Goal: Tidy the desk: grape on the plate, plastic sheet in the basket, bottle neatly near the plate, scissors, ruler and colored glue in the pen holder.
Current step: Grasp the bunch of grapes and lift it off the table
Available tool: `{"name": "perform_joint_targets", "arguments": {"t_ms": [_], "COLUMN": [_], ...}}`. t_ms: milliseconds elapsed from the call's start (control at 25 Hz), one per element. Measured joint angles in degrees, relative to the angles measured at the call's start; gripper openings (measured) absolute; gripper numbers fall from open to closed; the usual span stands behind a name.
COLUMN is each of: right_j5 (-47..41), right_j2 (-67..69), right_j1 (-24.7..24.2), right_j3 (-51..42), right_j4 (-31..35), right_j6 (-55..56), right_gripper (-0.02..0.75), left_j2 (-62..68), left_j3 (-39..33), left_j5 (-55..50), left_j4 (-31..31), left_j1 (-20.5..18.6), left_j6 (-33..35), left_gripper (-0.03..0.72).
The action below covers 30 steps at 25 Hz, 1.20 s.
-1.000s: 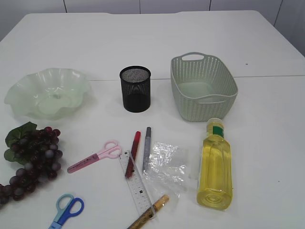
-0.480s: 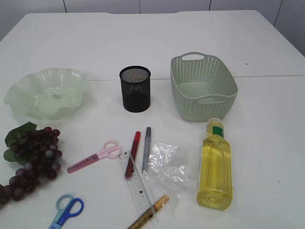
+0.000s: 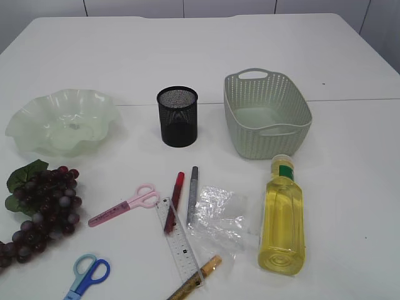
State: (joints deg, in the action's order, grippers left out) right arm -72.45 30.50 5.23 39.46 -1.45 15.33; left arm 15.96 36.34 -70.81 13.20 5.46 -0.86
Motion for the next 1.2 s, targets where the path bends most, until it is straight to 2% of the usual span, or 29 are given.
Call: {"name": "perform_joint_targets", "arguments": {"t_ms": [160, 400, 480, 760, 920, 1200], "right_j5": [0.0, 0.1, 0.3, 1.3, 1.6, 1.6], "right_j2": [4.0, 11.9, 14.0, 15.3, 15.3, 15.3], "right_j1": [0.0, 0.0, 0.0, 0.0, 0.0, 0.0], "right_j3": [1.7, 4.9, 5.8, 6.8, 6.8, 6.8], "right_j4": [1.8, 2.4, 2.4, 2.4, 4.9, 8.7], "right_j6": [0.0, -1.0, -1.6, -1.9, -1.9, -2.3], "right_gripper": [0.457, 0.458, 0.458, 0.457, 0.457, 0.458], "left_j2": [9.9, 26.4, 31.4, 50.8, 59.8, 71.7], "left_j3": [5.7, 13.0, 15.0, 22.1, 25.6, 26.9], "left_j5": [-0.1, -0.1, -0.1, 1.0, 4.0, 7.6], "left_j4": [0.7, 0.7, 0.7, -0.6, -0.6, -1.7], "left_j1": [0.0, 0.0, 0.0, 0.0, 0.0, 0.0], "left_j6": [0.0, -0.9, -1.7, -2.0, -2.0, 0.9], "left_gripper": [0.36, 0.55, 0.586, 0.603, 0.602, 0.602]}}
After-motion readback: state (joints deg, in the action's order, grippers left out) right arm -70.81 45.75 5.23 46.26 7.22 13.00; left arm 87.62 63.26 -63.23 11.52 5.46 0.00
